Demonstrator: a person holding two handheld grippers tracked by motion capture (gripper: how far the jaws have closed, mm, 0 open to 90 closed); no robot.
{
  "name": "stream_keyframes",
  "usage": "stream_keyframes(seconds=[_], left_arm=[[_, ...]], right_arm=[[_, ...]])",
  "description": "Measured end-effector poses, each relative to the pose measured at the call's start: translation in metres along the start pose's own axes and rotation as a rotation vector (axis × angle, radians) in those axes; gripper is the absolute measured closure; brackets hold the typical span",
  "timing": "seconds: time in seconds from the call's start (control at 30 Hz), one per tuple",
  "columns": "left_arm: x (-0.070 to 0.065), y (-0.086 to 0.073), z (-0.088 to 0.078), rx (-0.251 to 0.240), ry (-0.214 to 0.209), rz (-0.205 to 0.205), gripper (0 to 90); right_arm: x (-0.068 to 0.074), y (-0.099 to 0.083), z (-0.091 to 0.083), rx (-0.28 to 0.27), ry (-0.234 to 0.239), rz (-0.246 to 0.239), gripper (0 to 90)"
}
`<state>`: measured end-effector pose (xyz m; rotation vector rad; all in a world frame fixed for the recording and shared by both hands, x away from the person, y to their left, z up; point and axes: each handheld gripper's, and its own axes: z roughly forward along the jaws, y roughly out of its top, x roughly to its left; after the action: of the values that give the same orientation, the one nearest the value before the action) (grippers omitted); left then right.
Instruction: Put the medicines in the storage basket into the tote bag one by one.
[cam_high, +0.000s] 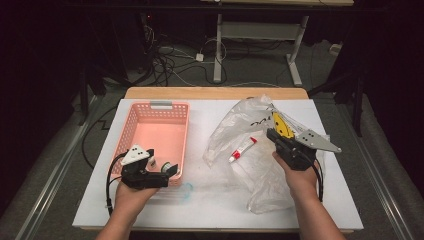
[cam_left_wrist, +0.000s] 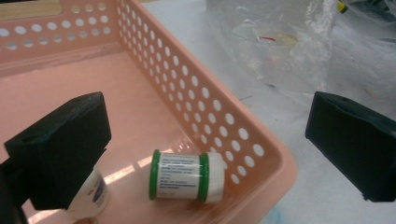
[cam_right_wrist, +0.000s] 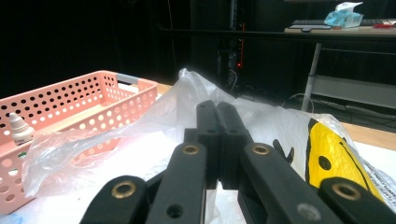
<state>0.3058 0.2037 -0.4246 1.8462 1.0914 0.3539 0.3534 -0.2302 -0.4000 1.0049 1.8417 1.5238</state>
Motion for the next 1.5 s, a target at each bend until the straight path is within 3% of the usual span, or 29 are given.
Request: stream_keyframes(seconds=[0.3, 0.43, 0.6, 0.7, 1.07, 1.3, 1.5], left_arm=[[0.001, -0.002, 0.005, 0.042, 0.012, 0.022, 3.2], [0.004, 0.004, 0.011, 0.096, 0.005, -0.003, 4.7], [0.006, 0.013, 0.020, 0.207, 0.021, 0.028, 9.2], [0.008, 0.017, 0.027, 0.292, 0.036, 0.018, 10.4], [0.016, 0.032, 0.044, 0.574, 0.000, 0.020, 15.6], [0.021, 0.038, 0.056, 0.686, -0.017, 0.010, 18.2], [0.021, 0.042, 0.064, 0.730, -0.030, 0.002, 18.9]], right_arm=[[-0.001, 0.000, 0.000, 0.001, -0.003, -0.002, 90.0], [-0.001, 0.000, -0.002, -0.002, -0.004, 0.006, 90.0], [-0.001, 0.001, -0.002, -0.008, -0.004, 0.007, 90.0], [-0.002, 0.002, -0.003, -0.011, -0.002, -0.001, 90.0], [-0.001, 0.003, -0.004, -0.014, 0.001, 0.002, 90.0], [0.000, 0.003, -0.005, -0.012, 0.000, 0.005, 90.0], [-0.001, 0.003, -0.005, -0.015, 0.001, -0.004, 90.0]])
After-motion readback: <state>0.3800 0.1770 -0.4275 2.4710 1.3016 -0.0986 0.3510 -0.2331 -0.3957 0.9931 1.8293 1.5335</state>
